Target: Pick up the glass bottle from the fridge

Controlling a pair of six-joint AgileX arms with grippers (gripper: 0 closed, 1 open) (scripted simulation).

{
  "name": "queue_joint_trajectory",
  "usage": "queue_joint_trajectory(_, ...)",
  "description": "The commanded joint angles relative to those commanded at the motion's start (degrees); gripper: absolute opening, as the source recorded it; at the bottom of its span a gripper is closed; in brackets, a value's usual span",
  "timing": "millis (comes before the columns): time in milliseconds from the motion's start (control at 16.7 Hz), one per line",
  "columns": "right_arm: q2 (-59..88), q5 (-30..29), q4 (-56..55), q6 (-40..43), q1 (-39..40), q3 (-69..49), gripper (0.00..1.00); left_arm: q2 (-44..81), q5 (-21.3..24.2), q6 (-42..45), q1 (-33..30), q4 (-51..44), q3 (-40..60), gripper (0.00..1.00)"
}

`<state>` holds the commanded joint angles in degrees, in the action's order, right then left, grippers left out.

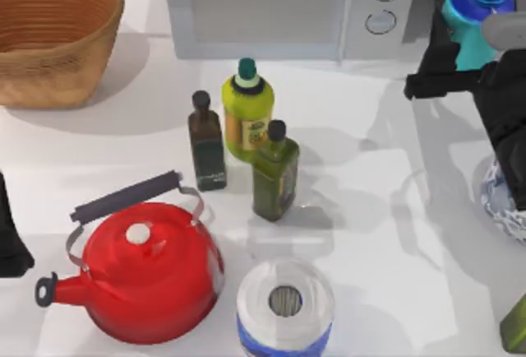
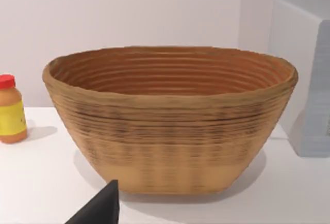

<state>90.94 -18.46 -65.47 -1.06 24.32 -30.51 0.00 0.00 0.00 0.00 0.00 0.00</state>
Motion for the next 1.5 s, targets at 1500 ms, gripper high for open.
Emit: queue_joint_trajectory(1500, 35.9, -5.7, -12.2, 0.7, -0.5, -15.2, 0.00, 0.0, 0.0, 0.0, 0.0, 0.0, 0.0, 1.00)
